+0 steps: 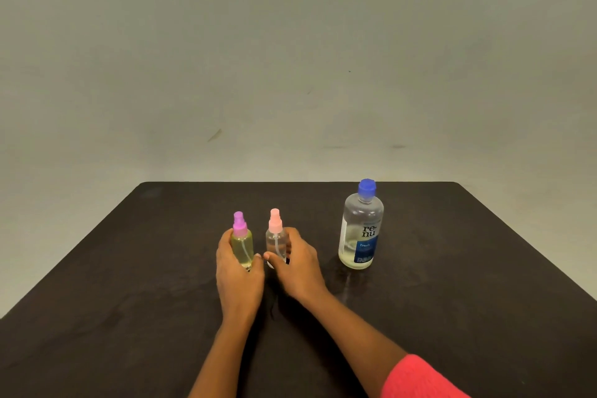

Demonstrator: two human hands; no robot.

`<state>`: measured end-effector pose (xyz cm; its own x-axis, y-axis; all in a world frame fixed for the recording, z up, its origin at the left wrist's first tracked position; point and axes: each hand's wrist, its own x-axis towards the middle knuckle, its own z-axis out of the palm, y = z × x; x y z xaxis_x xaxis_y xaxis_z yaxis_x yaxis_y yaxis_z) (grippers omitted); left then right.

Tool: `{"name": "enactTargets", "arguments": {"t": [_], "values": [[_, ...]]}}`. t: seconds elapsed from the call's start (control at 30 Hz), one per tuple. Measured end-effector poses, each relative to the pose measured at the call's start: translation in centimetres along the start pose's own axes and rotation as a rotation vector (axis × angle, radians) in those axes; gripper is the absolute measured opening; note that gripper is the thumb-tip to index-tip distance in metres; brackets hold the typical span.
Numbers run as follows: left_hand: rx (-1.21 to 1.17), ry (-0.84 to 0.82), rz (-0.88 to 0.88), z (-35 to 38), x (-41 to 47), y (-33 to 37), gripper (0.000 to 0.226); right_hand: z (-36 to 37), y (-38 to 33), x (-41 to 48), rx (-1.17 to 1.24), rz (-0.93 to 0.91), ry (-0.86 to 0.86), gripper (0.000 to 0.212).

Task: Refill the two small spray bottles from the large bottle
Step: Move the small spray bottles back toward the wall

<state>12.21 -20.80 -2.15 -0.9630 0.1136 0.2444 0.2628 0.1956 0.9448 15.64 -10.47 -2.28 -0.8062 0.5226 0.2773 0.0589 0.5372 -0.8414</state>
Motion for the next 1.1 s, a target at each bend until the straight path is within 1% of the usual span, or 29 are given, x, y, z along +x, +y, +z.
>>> {"name": "enactTargets", "arguments": {"t": [0.1,0.23,0.3,0.4,0.43,0.47,0.53,0.57,0.6,0.63,0.67,0.73,0.83,0.97,1.03,1.1], "values": [[0.017,0.018,0.023,0.1,0.1,-0.3,0.061,-0.2,0.1,0.5,-0.051,-0.005,0.002,0.033],[-0.006,0.038,0.036,0.1,0.1,-0.5,0.054,-0.8,0.6,1.8,-0.103,0.049,0.028,0.034],[-0.01,0.047,0.024,0.2,0.2,-0.4,0.058,-1.0,0.9,2.4,-0.117,0.069,0.04,0.034],[0.021,0.09,-0.003,0.3,-0.1,-0.1,0.076,-1.1,1.1,2.9,-0.105,0.073,0.063,0.032],[0.039,0.127,0.046,0.3,-0.3,0.1,0.078,-1.0,1.2,2.9,-0.099,0.075,0.066,0.032],[0.06,0.175,0.148,0.2,-0.6,0.3,0.077,-1.0,1.3,2.9,-0.093,0.073,0.069,0.033],[0.103,0.24,0.396,0.4,-1.1,0.8,0.063,-0.8,1.4,2.8,-0.081,0.073,0.068,0.035],[0.118,0.231,0.493,0.7,-1.4,0.9,0.053,-0.8,1.4,2.8,-0.071,0.07,0.068,0.035],[0.12,0.189,0.56,1.1,-1.4,1.1,0.045,-0.8,1.5,2.7,-0.055,0.063,0.07,0.036],[0.112,0.118,0.594,1.7,-1.4,1.3,0.041,-0.8,1.6,2.6,-0.033,0.053,0.073,0.036],[0.099,0.033,0.589,2.3,-1.4,1.4,0.042,-0.9,1.7,2.6,-0.009,0.045,0.074,0.036],[0.064,-0.114,0.473,3.5,-1.1,1.3,0.048,-0.9,1.8,2.4,0.029,0.04,0.067,0.033],[0.039,-0.22,0.249,4.9,-0.4,0.6,0.049,-1.2,2.0,2.5,0.057,0.038,0.051,0.028],[-0.014,-0.236,0.157,5.9,0.5,0.6,0.035,-1.5,2.1,2.9,0.08,0.053,0.039,0.017],[-0.037,-0.239,0.1,6.3,0.9,0.9,0.034,-1.5,2.0,3.3,0.129,0.09,0.059,0.008],[-0.049,-0.251,0.046,6.6,1.4,1.2,0.034,-1.2,2.1,3.8,0.123,0.097,0.081,0.007]]}}
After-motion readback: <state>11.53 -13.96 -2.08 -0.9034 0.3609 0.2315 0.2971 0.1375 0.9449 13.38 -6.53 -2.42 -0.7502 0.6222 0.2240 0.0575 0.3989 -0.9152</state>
